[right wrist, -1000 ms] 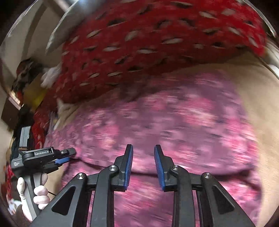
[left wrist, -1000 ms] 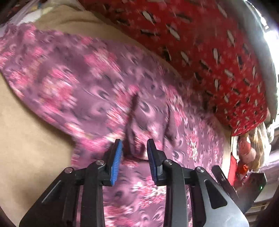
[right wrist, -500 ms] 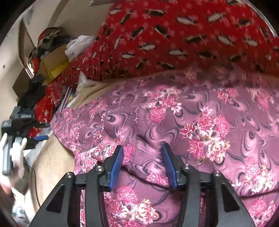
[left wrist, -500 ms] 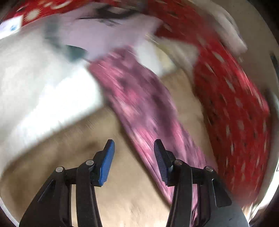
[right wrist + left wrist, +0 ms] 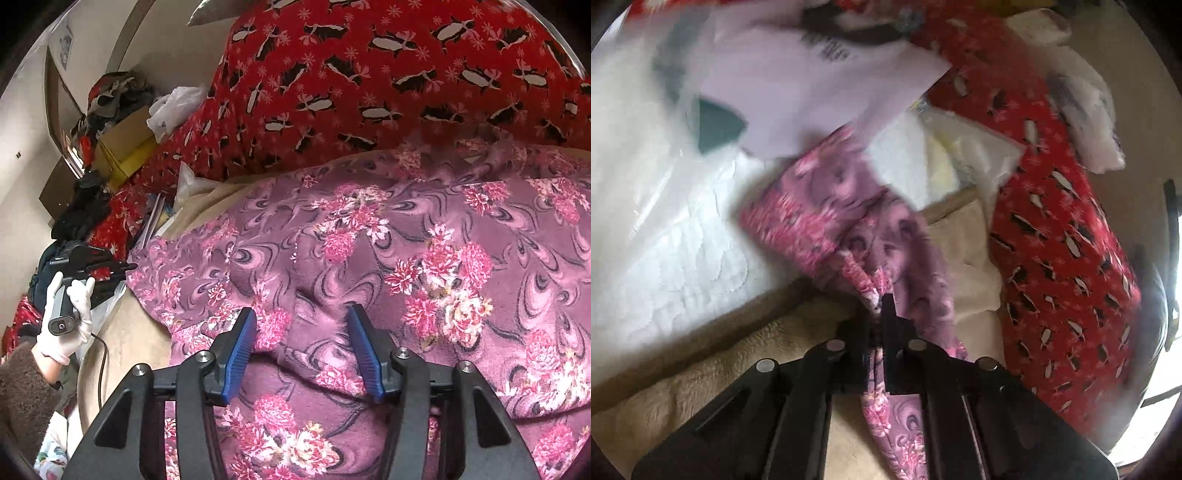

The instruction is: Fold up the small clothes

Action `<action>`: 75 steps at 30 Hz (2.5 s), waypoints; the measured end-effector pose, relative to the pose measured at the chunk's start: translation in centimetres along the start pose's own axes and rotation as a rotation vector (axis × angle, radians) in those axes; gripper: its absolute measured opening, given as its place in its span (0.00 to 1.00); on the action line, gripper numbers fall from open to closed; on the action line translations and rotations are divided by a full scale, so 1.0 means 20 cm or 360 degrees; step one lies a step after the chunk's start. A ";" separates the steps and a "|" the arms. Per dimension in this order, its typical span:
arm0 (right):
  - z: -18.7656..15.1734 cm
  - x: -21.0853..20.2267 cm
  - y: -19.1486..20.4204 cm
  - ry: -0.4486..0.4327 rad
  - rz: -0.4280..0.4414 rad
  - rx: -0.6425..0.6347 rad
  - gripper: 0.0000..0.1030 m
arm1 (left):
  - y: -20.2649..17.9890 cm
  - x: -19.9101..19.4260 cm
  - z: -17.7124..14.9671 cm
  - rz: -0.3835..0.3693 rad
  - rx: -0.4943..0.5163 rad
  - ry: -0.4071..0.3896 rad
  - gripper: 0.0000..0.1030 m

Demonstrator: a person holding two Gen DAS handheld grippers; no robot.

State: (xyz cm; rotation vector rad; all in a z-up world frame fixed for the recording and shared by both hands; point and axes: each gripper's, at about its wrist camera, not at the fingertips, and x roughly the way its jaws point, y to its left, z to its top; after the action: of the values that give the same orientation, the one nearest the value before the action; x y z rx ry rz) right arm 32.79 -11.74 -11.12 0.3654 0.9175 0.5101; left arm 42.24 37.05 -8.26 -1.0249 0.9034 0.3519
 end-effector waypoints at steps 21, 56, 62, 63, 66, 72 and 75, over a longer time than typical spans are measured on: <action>0.00 -0.53 -0.40 0.0077 -0.0508 -0.0060 0.63 | -1.10 -0.14 -1.11 -0.0339 0.0774 0.0301 0.03; 0.17 -0.09 0.15 0.0074 -0.0307 -0.0578 0.11 | -0.42 0.15 -1.21 -0.0297 0.0351 0.0638 0.35; 0.21 -0.48 -0.33 -0.0120 -0.0180 0.0059 0.10 | -0.44 0.12 -1.29 -0.0249 0.0414 0.0618 0.39; 0.20 -0.52 -0.41 -0.0130 -0.0175 0.0163 0.11 | -0.45 0.12 -1.31 -0.0230 0.0431 0.0617 0.39; 0.11 -0.65 -0.77 -0.0106 -0.0160 0.0641 0.16 | -0.45 0.13 -1.35 -0.0210 0.0438 0.0625 0.39; 0.00 -0.88 -1.03 -0.0310 -0.0151 0.0935 0.64 | -0.47 0.15 -1.38 -0.0176 0.0451 0.0615 0.39; 0.04 -0.79 -1.01 -0.0248 -0.0193 0.0886 0.70 | -0.49 0.15 -1.38 -0.0159 0.0448 0.0611 0.39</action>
State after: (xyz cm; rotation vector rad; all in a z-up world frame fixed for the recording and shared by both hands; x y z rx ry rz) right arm 30.80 -37.30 -10.52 0.8356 0.9139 0.1028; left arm 37.15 8.24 -10.77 -0.8846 1.2028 -0.0621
